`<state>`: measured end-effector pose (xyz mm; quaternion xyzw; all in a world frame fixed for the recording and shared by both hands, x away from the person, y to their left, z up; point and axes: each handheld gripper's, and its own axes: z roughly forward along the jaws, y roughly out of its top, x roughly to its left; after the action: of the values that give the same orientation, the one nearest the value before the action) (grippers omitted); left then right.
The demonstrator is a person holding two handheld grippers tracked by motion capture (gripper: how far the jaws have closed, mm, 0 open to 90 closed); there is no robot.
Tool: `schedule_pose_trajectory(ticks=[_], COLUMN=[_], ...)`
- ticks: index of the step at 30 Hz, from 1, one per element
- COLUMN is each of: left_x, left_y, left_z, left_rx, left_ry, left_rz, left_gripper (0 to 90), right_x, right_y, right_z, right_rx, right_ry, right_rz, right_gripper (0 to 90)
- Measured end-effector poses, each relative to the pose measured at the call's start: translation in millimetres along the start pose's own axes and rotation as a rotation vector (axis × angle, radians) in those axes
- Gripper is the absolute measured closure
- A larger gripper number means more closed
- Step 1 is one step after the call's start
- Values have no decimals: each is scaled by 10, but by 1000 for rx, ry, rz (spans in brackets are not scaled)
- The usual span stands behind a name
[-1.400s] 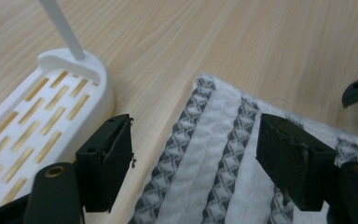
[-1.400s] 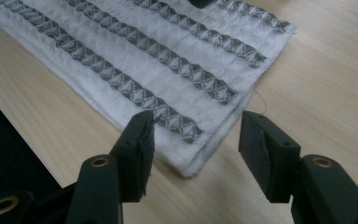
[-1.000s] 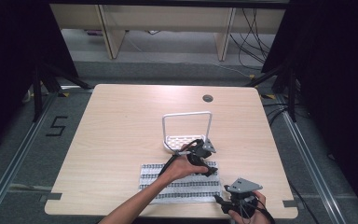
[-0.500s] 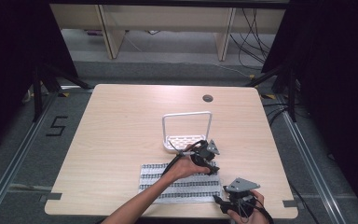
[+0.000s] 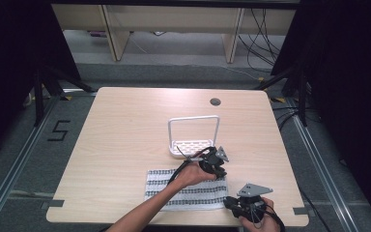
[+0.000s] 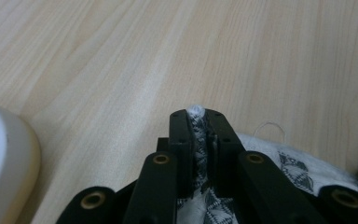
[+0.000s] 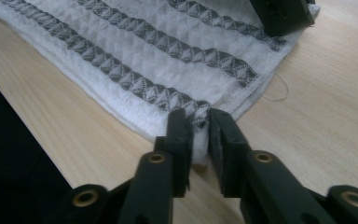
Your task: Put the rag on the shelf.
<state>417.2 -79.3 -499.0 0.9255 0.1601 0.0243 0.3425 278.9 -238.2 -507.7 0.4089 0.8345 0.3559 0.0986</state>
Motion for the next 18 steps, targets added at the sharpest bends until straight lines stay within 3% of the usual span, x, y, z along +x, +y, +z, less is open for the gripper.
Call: schedule_pose_trajectory(ticks=[5,7,10,14,16,18], left_x=[-38,-39,-32,-4,27,37], left_y=[14,18,31,41,57,67], left_z=[-89,-120,-284,-416,-549,-639], left_rx=[-5,-16,-58,-58,-86,-97], left_ry=[15,15,21,37,42,50], left_rz=[23,17,-3,-4,-35,-41], left_gripper=[840,841,843,842,842,842], right_x=[18,52,55,58,62,71], right_y=[20,25,56,110,146,183], right_z=[-6,-23,-71,-147,-171,-211], right_rx=[6,4,-37,-86,-111,-124], right_ry=[-3,-3,-10,-17,-23,-22], right_rz=[-63,-33,-47,-58,-64,-51], right_gripper=[861,864,866,866,867,867])
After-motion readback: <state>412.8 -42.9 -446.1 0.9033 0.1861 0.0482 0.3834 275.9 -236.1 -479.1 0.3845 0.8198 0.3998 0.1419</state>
